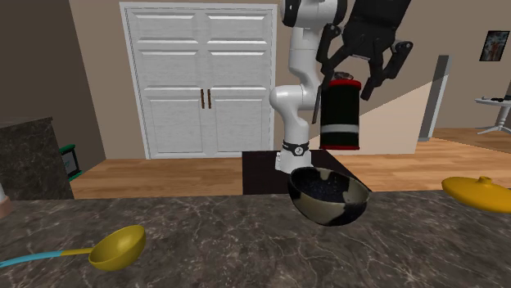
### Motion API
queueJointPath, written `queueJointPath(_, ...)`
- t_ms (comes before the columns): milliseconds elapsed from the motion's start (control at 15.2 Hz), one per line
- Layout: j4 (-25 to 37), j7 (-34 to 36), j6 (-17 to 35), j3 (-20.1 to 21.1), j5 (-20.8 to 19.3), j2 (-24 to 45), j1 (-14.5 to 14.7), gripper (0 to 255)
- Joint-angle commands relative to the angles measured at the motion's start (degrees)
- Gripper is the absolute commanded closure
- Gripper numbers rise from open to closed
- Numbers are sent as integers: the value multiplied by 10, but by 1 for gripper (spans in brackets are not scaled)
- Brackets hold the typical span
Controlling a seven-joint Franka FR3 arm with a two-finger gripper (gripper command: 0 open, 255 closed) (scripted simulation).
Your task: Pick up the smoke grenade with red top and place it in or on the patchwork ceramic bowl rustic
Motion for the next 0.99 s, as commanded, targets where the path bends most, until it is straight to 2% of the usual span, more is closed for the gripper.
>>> queueJointPath(0, -18, 4, 17, 0, 0, -2, 0, 255)
queueJointPath(924, -118, 20, 117, -1, -1, 1, -1, 255)
